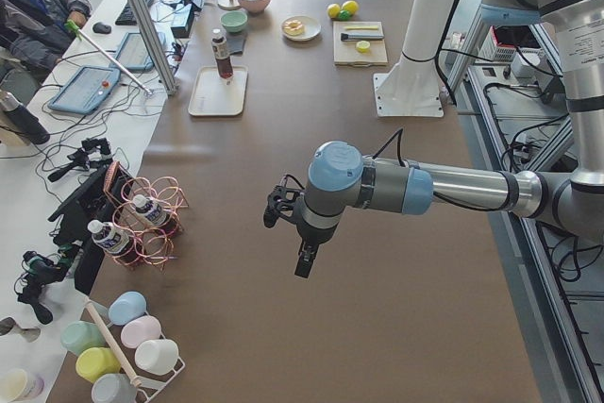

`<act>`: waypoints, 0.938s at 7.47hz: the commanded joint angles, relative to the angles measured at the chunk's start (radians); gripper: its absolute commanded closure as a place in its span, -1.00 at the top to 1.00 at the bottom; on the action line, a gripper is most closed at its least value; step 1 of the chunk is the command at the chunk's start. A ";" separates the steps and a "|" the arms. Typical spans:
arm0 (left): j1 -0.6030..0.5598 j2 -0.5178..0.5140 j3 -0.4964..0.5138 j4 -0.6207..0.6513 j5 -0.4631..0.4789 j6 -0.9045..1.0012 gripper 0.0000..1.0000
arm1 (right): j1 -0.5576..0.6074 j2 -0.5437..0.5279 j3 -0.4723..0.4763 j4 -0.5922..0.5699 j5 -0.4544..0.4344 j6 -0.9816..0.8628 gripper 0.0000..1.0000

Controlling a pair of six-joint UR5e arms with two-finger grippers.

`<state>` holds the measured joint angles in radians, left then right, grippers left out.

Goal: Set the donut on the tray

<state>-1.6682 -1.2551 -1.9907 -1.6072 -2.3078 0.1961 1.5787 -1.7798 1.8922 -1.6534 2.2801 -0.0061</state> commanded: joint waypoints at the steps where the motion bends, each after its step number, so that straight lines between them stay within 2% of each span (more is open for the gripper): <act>1: 0.001 0.000 0.001 -0.007 0.001 -0.007 0.96 | -0.129 0.005 0.056 0.062 0.010 0.162 1.00; 2: 0.001 -0.001 0.007 -0.007 0.001 -0.007 0.96 | -0.172 -0.009 0.047 0.172 0.018 0.167 1.00; 3: 0.001 -0.001 0.006 -0.007 -0.001 -0.007 0.96 | -0.213 -0.010 0.041 0.234 0.050 0.207 1.00; 6: 0.004 -0.012 0.018 -0.007 0.001 -0.007 0.96 | -0.398 0.013 -0.005 0.325 0.061 0.457 1.00; 7: 0.004 -0.014 0.019 -0.007 0.001 -0.006 0.96 | -0.452 0.064 -0.057 0.389 0.055 0.539 1.00</act>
<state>-1.6647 -1.2645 -1.9744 -1.6138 -2.3078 0.1883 1.2310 -1.7725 1.8994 -1.3574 2.3405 0.3786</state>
